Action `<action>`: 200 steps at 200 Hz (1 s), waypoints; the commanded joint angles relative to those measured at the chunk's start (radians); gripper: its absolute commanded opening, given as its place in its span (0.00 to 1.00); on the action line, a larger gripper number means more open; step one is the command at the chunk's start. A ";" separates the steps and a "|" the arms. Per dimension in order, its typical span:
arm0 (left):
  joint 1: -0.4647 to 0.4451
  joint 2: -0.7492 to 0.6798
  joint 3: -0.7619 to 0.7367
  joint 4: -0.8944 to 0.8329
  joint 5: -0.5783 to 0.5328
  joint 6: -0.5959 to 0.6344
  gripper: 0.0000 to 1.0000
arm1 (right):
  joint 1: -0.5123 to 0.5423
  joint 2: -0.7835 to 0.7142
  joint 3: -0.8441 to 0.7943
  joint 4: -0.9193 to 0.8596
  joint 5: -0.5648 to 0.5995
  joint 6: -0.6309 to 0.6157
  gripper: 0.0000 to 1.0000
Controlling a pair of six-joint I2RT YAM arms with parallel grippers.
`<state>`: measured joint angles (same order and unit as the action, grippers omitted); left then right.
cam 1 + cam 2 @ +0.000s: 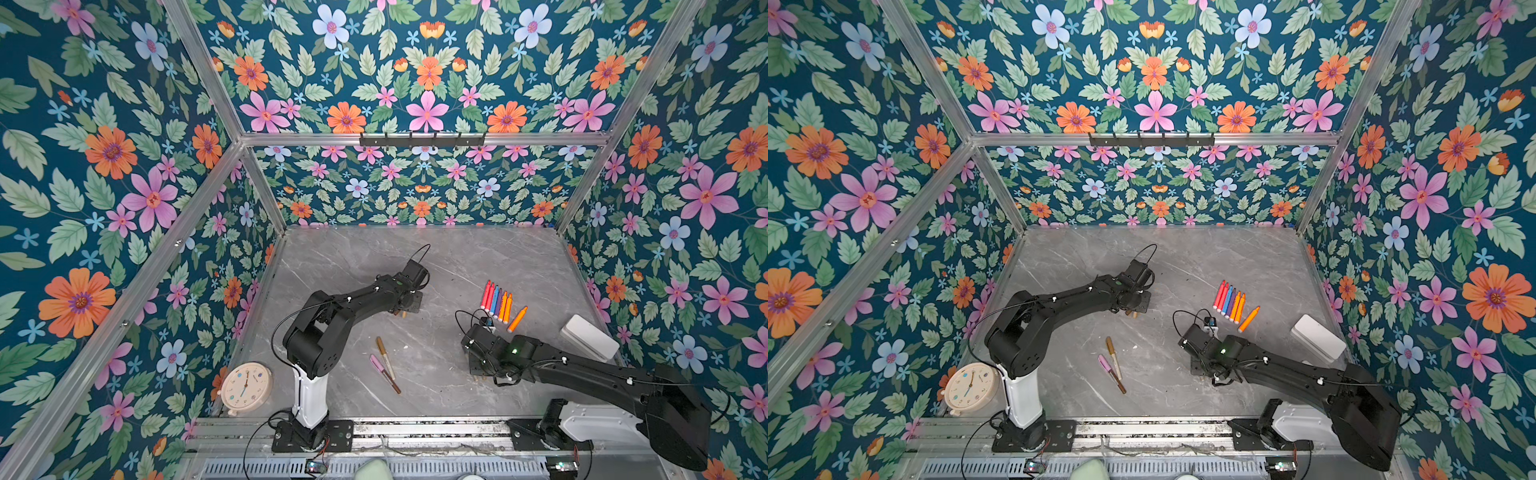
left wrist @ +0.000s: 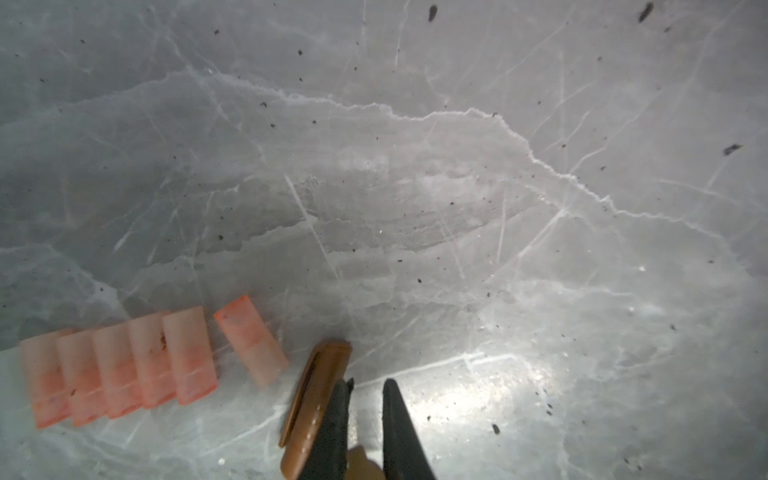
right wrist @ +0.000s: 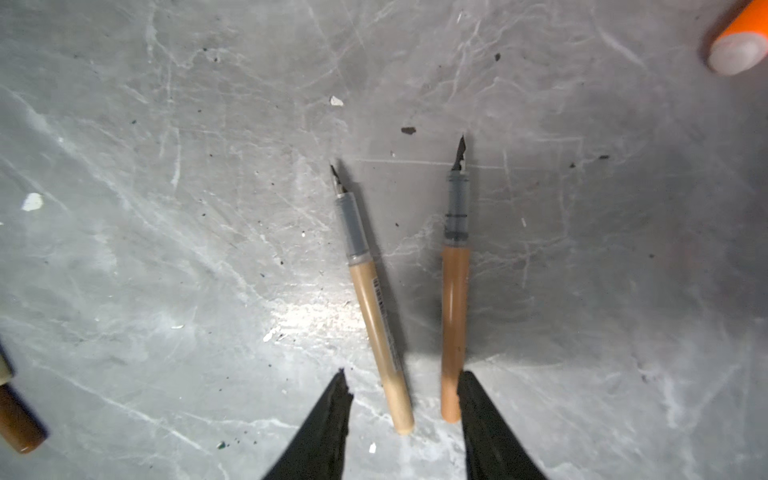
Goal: Open the pen caps
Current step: 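Carry the tan cap to the cap row while the right gripper lowers the uncapped pen, then open the left gripper to release the tan cap beside the brown cap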
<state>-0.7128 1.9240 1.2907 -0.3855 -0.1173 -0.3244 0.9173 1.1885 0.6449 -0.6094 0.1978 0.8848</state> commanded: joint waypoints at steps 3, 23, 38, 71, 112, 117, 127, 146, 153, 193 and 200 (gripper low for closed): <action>-0.001 0.023 0.010 -0.014 -0.034 0.022 0.00 | 0.000 -0.026 -0.004 -0.021 0.017 -0.003 0.47; -0.004 0.032 0.016 -0.007 -0.060 0.028 0.00 | 0.000 -0.043 -0.007 -0.021 0.014 -0.005 0.47; -0.008 0.037 0.025 -0.007 -0.079 0.037 0.04 | 0.001 -0.050 -0.011 -0.019 0.010 -0.006 0.47; -0.013 0.045 0.047 -0.024 -0.102 0.046 0.28 | 0.001 -0.056 -0.010 -0.015 0.002 -0.008 0.47; -0.014 0.031 0.048 -0.027 -0.117 0.047 0.39 | 0.001 -0.044 0.005 -0.002 -0.020 -0.028 0.47; -0.014 0.029 0.049 -0.029 -0.120 0.046 0.39 | 0.000 -0.040 0.008 0.000 -0.023 -0.031 0.47; -0.014 0.024 0.048 -0.032 -0.126 0.048 0.38 | 0.001 -0.031 0.012 0.008 -0.035 -0.038 0.47; -0.014 -0.008 0.039 -0.035 -0.150 0.041 0.38 | 0.009 -0.008 0.022 0.069 -0.098 -0.082 0.47; -0.015 -0.039 0.019 -0.018 -0.164 0.033 0.38 | 0.023 0.008 0.031 0.107 -0.135 -0.108 0.46; -0.005 -0.405 -0.204 0.223 -0.197 -0.017 0.38 | 0.128 0.263 0.201 0.238 -0.281 -0.175 0.41; -0.001 -0.485 -0.253 0.274 -0.198 -0.029 0.38 | 0.141 0.316 0.243 0.259 -0.302 -0.179 0.40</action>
<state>-0.7227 1.6333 1.1469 -0.3031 -0.2779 -0.3119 1.0203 1.3861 0.7982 -0.4664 0.0105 0.7593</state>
